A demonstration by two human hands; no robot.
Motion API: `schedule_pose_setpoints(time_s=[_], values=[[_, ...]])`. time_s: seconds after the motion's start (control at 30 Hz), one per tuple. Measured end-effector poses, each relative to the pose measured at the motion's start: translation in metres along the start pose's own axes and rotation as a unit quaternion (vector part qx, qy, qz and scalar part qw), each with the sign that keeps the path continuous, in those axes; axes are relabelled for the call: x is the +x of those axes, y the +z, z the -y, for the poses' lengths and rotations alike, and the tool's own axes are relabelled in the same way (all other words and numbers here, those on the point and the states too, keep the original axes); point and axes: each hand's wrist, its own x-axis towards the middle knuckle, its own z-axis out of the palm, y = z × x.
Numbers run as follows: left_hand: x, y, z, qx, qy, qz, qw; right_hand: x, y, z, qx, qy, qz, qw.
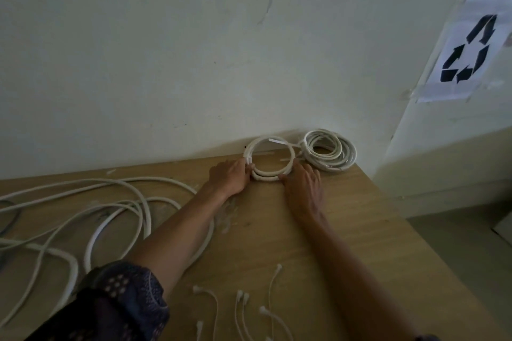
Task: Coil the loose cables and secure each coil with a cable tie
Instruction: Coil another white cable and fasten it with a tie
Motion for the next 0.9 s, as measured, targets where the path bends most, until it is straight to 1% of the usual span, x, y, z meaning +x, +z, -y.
schedule_pose_setpoints(time_s=[0.07, 0.17, 0.27, 0.33, 0.4, 0.5, 0.57, 0.67, 0.73, 0.8, 0.83, 0.9], values=[[-0.001, 0.006, -0.003, 0.017, 0.009, -0.016, 1.0, -0.002, -0.003, 0.001, 0.021, 0.004, -0.01, 1.0], [-0.005, 0.008, -0.004, 0.004, 0.01, -0.032, 0.999, -0.004, -0.005, 0.001, 0.031, 0.0, -0.02, 0.999], [-0.008, 0.001, 0.0, -0.035, 0.008, -0.005, 0.999, -0.008, -0.005, 0.003, 0.035, -0.004, -0.019, 0.999], [-0.013, -0.005, 0.003, -0.055, -0.002, 0.011, 0.998, -0.014, -0.01, 0.006, 0.081, 0.014, -0.008, 0.997], [-0.022, -0.01, 0.006, -0.065, 0.0, 0.009, 0.998, -0.024, -0.013, 0.007, 0.109, 0.037, 0.001, 0.993], [-0.041, -0.019, 0.012, -0.072, 0.01, 0.002, 0.997, -0.036, -0.018, 0.007, 0.121, 0.052, -0.004, 0.991], [-0.057, -0.029, 0.018, -0.082, 0.019, -0.014, 0.996, -0.042, -0.022, 0.012, 0.113, 0.034, -0.011, 0.993], [-0.085, -0.047, 0.034, -0.102, 0.036, -0.052, 0.993, -0.053, -0.027, 0.032, 0.122, -0.007, -0.002, 0.992], [-0.107, -0.058, 0.05, -0.113, 0.037, -0.071, 0.99, -0.061, -0.029, 0.054, 0.139, -0.035, 0.028, 0.989], [-0.131, -0.069, 0.068, -0.121, 0.032, -0.091, 0.988, -0.072, -0.028, 0.078, 0.124, -0.064, 0.105, 0.985], [-0.145, -0.074, 0.077, -0.128, 0.028, -0.102, 0.986, -0.078, -0.025, 0.09, 0.101, -0.082, 0.156, 0.979], [-0.172, -0.081, 0.093, -0.148, 0.026, -0.112, 0.982, -0.089, -0.018, 0.111, 0.011, -0.09, 0.235, 0.968]])
